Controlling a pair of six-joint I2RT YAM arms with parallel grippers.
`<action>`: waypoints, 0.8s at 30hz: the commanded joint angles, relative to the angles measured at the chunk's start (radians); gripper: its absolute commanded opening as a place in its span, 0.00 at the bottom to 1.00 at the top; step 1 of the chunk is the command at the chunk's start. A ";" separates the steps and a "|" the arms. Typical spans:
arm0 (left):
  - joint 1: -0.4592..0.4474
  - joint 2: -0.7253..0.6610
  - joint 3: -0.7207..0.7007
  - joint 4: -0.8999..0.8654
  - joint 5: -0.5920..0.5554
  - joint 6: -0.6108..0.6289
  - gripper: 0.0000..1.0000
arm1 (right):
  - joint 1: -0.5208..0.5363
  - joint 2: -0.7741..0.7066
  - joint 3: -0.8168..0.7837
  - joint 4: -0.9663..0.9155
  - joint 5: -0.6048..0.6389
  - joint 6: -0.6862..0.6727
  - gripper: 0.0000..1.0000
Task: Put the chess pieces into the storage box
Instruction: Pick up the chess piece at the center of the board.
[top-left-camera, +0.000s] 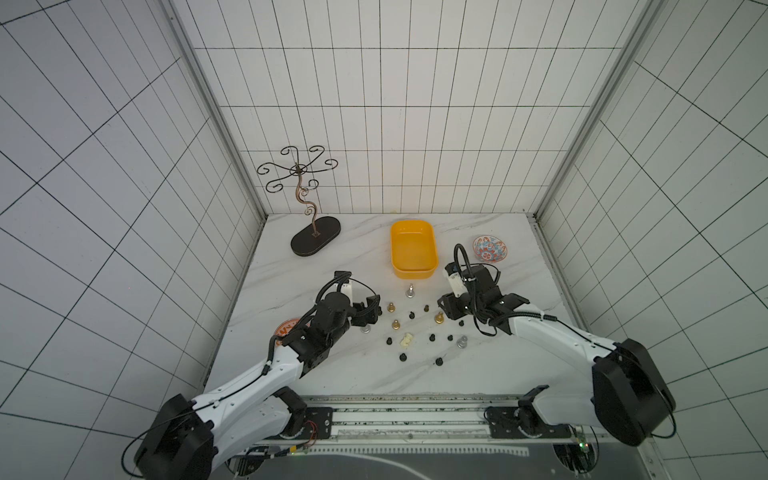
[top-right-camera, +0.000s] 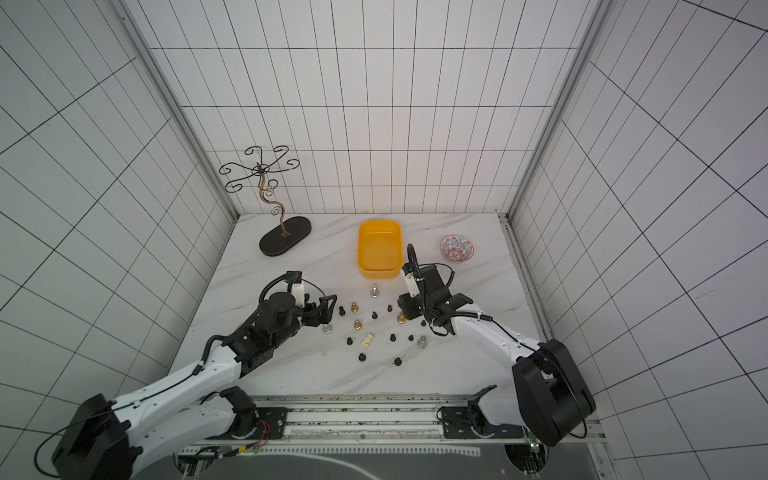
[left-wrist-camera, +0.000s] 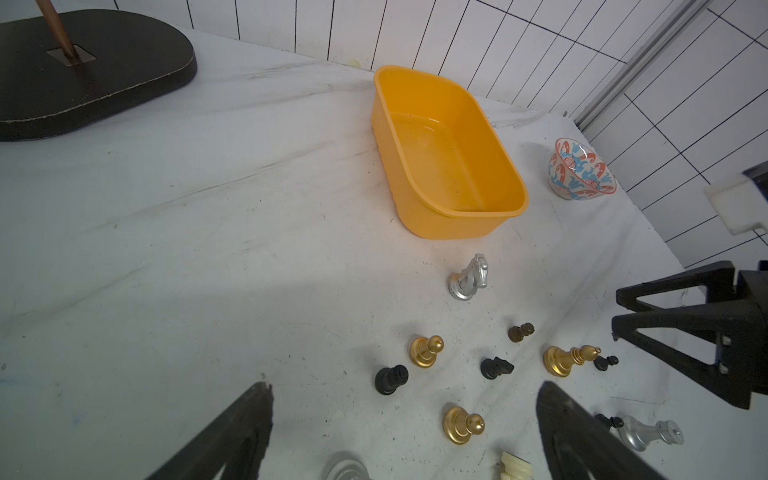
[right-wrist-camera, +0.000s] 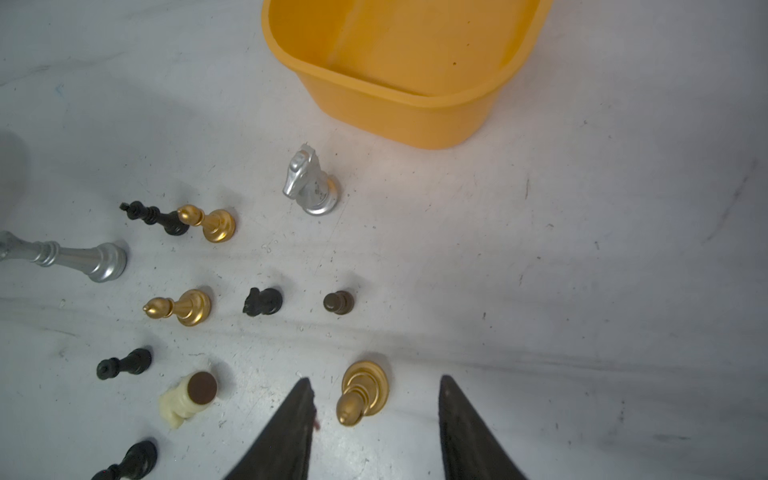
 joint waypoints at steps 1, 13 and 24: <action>-0.003 -0.031 -0.017 -0.012 -0.031 -0.044 0.97 | 0.036 0.017 0.065 -0.032 0.020 -0.005 0.48; -0.011 -0.063 -0.048 -0.008 -0.032 -0.093 0.97 | 0.071 0.089 0.076 -0.036 0.158 0.017 0.46; -0.012 -0.063 -0.047 -0.001 -0.030 -0.102 0.97 | 0.073 0.137 0.079 -0.029 0.120 0.014 0.31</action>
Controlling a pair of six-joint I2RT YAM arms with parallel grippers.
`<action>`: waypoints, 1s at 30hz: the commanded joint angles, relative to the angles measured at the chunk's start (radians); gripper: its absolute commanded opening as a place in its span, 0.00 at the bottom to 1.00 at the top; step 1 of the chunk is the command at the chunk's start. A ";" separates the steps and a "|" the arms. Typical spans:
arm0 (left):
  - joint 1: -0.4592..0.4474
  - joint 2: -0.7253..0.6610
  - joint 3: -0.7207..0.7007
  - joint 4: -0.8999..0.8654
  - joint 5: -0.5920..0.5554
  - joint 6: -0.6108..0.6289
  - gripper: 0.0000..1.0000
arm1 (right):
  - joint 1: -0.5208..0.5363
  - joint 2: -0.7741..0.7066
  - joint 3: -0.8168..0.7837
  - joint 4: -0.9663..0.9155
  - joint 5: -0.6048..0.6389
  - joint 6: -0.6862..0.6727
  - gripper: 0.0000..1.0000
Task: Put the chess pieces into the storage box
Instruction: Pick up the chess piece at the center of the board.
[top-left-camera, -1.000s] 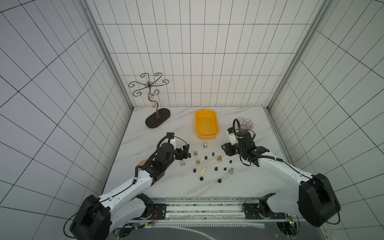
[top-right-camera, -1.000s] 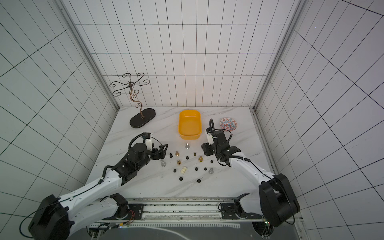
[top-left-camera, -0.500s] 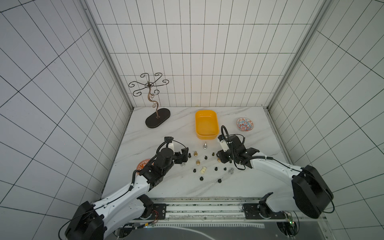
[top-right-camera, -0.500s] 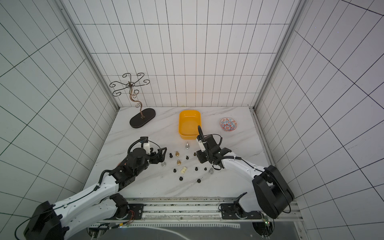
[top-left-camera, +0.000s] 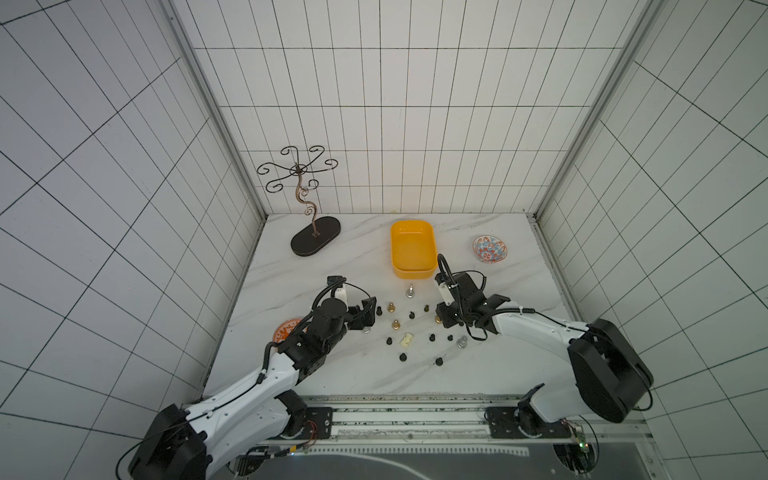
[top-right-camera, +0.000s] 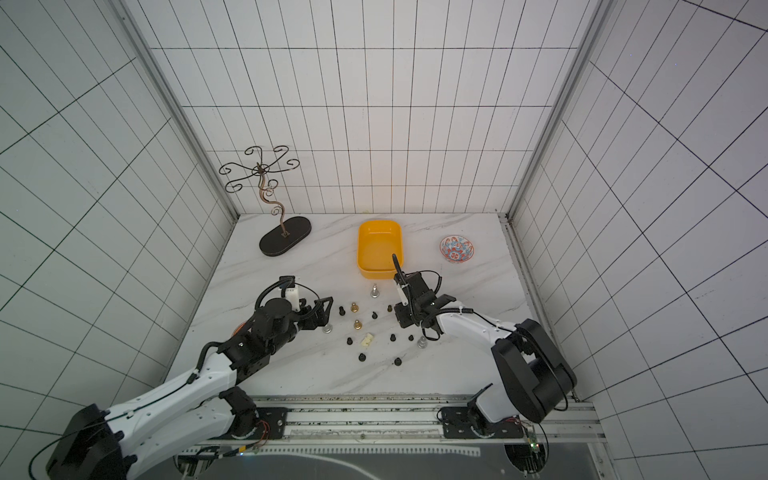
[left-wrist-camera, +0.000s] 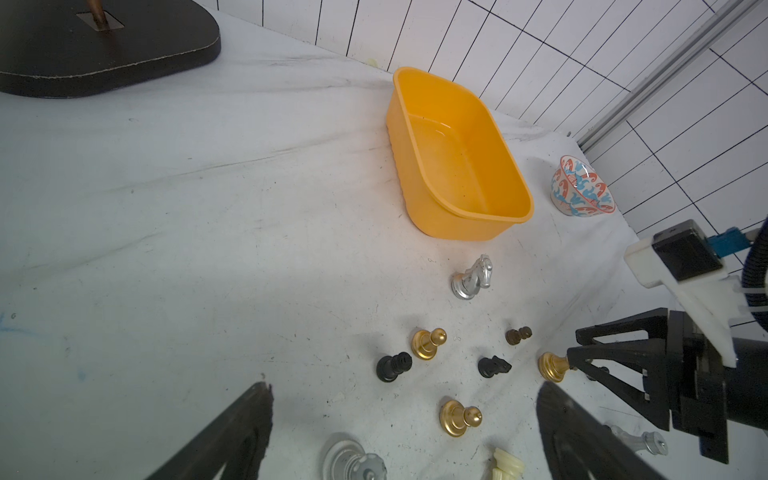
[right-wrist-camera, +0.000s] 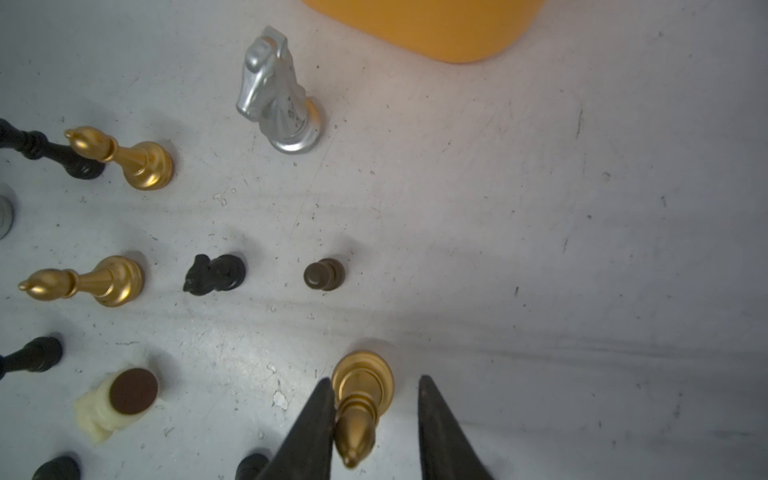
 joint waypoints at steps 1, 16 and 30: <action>-0.003 -0.011 -0.001 0.003 -0.009 -0.021 0.97 | 0.011 0.011 0.071 -0.020 0.005 0.000 0.29; -0.004 -0.007 0.023 -0.013 -0.014 -0.041 0.97 | 0.009 0.001 0.078 -0.023 -0.023 0.011 0.12; -0.004 -0.044 0.046 -0.024 0.012 -0.081 0.97 | -0.003 0.029 0.341 -0.117 -0.043 -0.050 0.12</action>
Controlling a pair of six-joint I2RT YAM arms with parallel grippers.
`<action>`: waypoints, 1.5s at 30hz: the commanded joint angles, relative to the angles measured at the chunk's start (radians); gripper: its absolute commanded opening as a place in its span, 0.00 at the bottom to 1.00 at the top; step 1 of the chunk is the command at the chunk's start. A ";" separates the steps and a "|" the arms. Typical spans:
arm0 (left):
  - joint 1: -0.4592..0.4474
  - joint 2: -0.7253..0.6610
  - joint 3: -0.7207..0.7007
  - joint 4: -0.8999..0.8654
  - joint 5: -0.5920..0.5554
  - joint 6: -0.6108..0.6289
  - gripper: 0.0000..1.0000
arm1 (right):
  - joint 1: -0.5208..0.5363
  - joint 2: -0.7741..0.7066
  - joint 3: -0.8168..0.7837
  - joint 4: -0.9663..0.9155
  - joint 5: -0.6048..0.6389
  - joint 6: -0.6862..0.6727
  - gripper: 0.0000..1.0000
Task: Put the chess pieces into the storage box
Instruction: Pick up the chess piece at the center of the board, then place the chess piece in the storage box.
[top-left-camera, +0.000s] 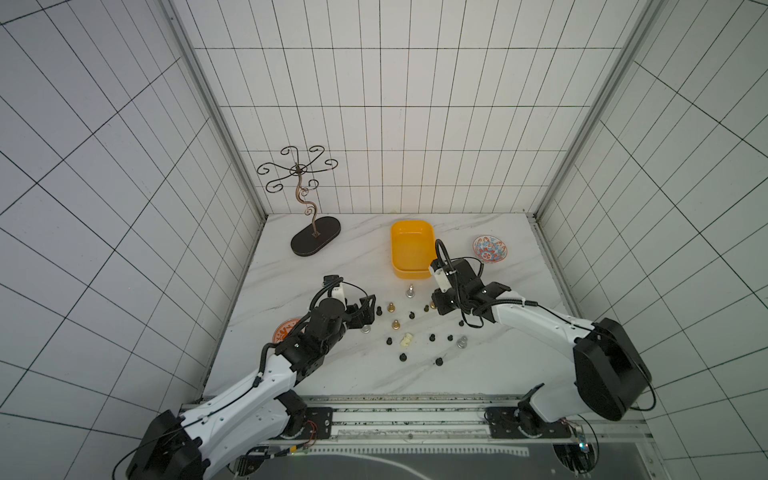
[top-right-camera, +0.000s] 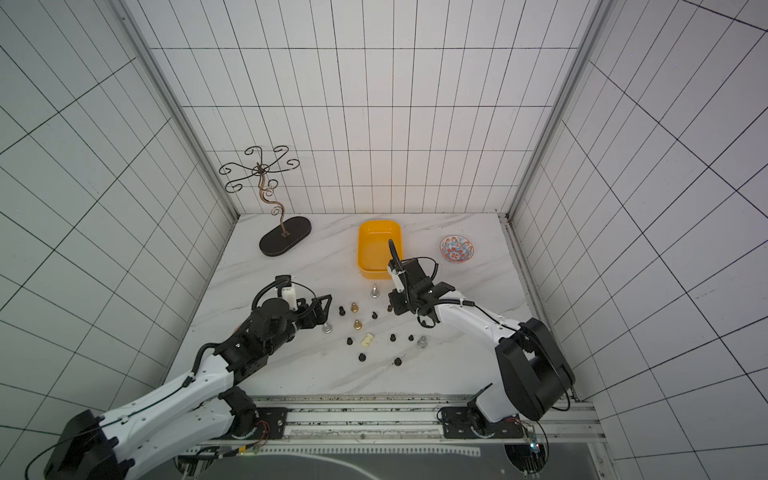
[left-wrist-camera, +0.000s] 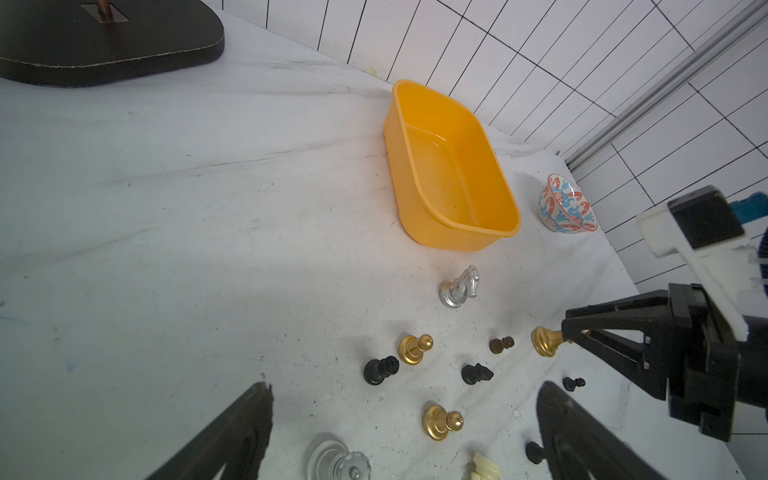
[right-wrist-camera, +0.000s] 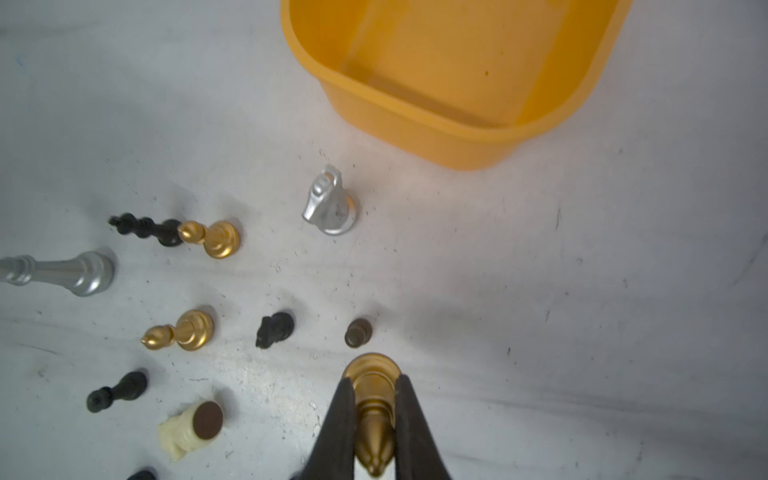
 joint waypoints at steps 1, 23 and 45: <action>-0.004 -0.015 0.036 -0.006 0.019 -0.022 0.97 | -0.006 0.024 0.155 -0.035 -0.013 -0.035 0.12; -0.004 -0.045 0.014 0.019 0.133 -0.044 0.97 | -0.142 0.463 0.641 -0.106 -0.043 -0.156 0.11; -0.004 -0.043 0.002 0.021 0.137 -0.066 0.98 | -0.168 0.638 0.746 -0.139 -0.041 -0.172 0.18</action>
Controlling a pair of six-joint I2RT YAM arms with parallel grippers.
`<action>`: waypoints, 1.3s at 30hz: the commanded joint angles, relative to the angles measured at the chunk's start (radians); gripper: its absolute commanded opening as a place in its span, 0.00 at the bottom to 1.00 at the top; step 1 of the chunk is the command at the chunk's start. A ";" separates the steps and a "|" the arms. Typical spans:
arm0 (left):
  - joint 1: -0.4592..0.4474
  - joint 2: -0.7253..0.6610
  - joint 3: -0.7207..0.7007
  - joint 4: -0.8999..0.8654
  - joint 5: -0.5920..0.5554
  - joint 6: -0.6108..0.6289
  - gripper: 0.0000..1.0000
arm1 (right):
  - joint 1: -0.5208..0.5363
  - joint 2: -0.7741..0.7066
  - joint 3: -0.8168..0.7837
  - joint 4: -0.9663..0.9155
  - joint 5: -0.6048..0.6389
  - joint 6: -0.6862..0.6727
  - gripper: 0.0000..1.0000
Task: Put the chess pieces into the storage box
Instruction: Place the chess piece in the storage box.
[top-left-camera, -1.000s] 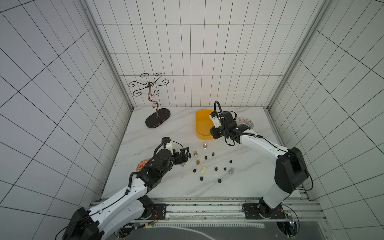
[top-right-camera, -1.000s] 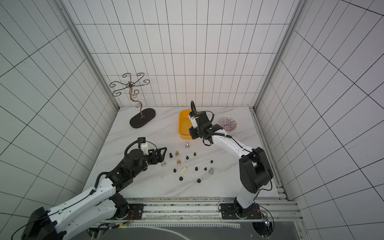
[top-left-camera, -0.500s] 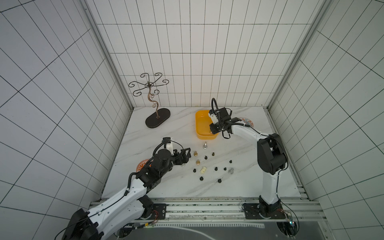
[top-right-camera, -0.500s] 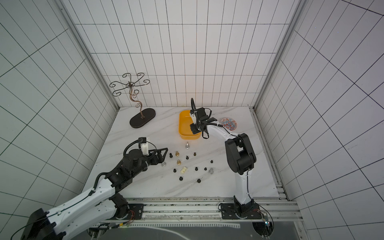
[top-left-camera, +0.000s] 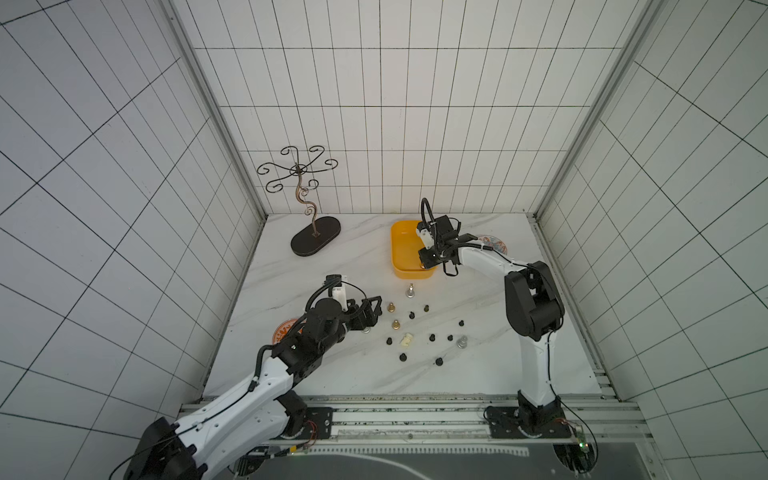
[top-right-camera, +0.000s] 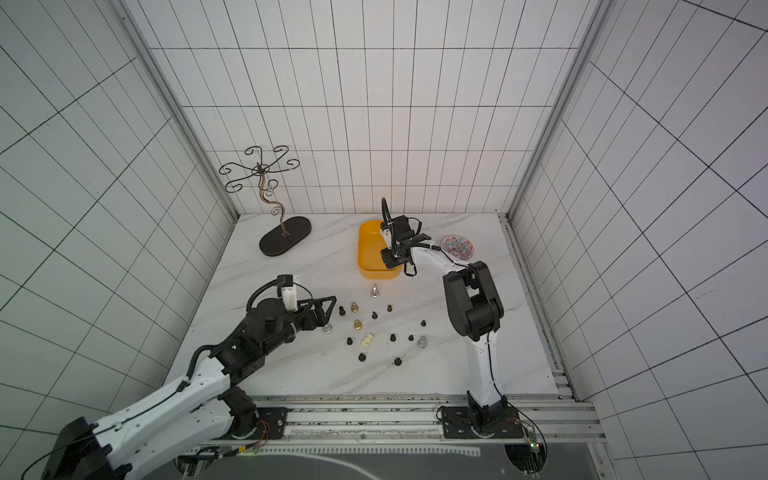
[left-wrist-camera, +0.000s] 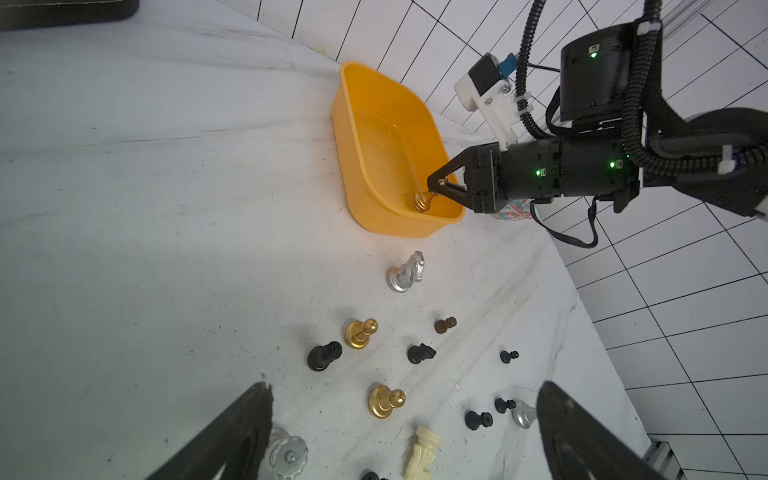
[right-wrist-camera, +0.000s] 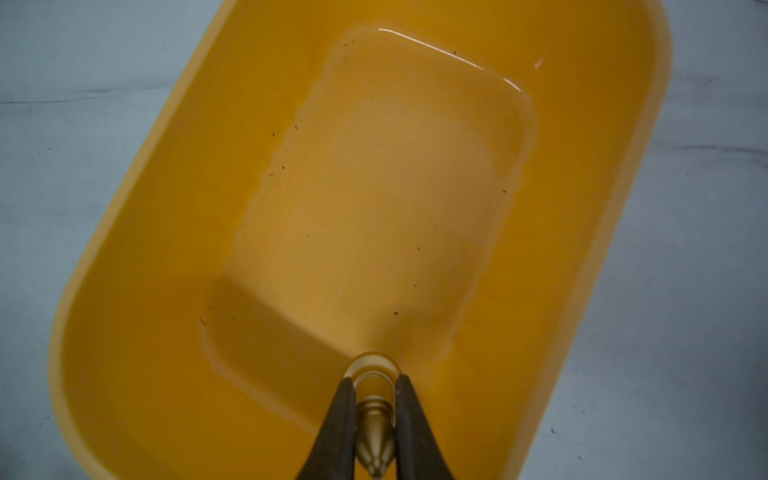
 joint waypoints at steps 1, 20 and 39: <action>-0.004 -0.006 -0.005 0.013 0.003 -0.016 0.97 | -0.004 0.025 0.098 -0.026 -0.004 -0.020 0.19; -0.002 -0.030 -0.007 -0.024 -0.015 -0.021 0.97 | -0.007 -0.024 0.107 -0.033 -0.013 -0.018 0.29; -0.004 0.061 0.094 -0.194 -0.065 0.043 0.92 | 0.002 -0.216 -0.011 -0.024 -0.068 -0.001 0.29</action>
